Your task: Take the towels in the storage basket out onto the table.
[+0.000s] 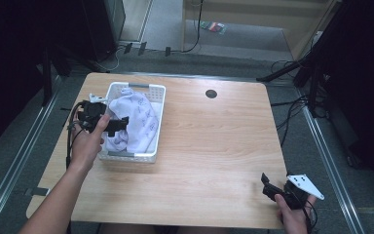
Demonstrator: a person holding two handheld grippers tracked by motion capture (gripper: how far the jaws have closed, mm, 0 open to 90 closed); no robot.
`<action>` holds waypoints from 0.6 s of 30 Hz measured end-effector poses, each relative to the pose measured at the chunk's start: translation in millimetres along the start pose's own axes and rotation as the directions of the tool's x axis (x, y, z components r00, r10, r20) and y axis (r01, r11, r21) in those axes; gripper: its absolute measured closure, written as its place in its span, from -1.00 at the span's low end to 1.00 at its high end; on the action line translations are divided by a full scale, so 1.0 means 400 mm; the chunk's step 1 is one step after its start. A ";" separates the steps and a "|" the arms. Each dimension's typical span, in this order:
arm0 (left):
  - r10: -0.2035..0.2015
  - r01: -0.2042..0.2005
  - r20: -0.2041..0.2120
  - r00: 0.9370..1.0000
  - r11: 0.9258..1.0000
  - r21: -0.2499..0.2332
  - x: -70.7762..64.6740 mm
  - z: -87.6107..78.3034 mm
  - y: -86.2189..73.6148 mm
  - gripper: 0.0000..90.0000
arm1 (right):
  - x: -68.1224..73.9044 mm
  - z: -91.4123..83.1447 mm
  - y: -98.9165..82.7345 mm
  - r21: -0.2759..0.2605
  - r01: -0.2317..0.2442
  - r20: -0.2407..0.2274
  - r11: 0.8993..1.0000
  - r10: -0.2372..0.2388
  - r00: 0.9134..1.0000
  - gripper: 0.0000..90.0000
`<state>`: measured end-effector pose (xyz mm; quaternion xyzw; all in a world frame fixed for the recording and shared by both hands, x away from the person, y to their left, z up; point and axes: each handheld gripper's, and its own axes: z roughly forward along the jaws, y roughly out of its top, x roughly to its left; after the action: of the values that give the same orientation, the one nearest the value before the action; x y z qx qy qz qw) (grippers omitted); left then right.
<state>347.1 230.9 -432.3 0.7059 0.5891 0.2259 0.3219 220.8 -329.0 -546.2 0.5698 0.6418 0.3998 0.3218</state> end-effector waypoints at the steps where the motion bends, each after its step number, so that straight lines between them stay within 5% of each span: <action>1: 0.000 0.000 0.000 1.000 1.000 0.000 0.000 0.000 0.000 -1.00 | 0.000 0.000 0.000 0.000 0.000 0.000 1.000 0.000 1.000 -0.82; 9: -0.029 0.032 -0.028 0.999 0.993 0.112 -0.001 0.089 0.025 -1.00 | -0.001 -0.001 0.000 0.000 -0.001 0.000 1.000 0.001 1.000 -0.82; 12: -0.054 0.056 -0.017 0.998 0.986 0.158 -0.005 0.120 0.023 -1.00 | -0.001 0.000 0.000 -0.001 -0.003 0.000 1.000 0.003 1.000 -0.82; 18: -0.041 0.048 -0.037 0.998 0.972 0.232 -0.018 0.171 0.020 -1.00 | -0.001 -0.001 0.000 -0.001 -0.003 -0.003 1.000 0.003 1.000 -0.83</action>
<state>398.8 210.4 -473.4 0.7216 0.6323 0.1593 0.2327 220.6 -329.6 -546.1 0.5701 0.6411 0.4016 0.3204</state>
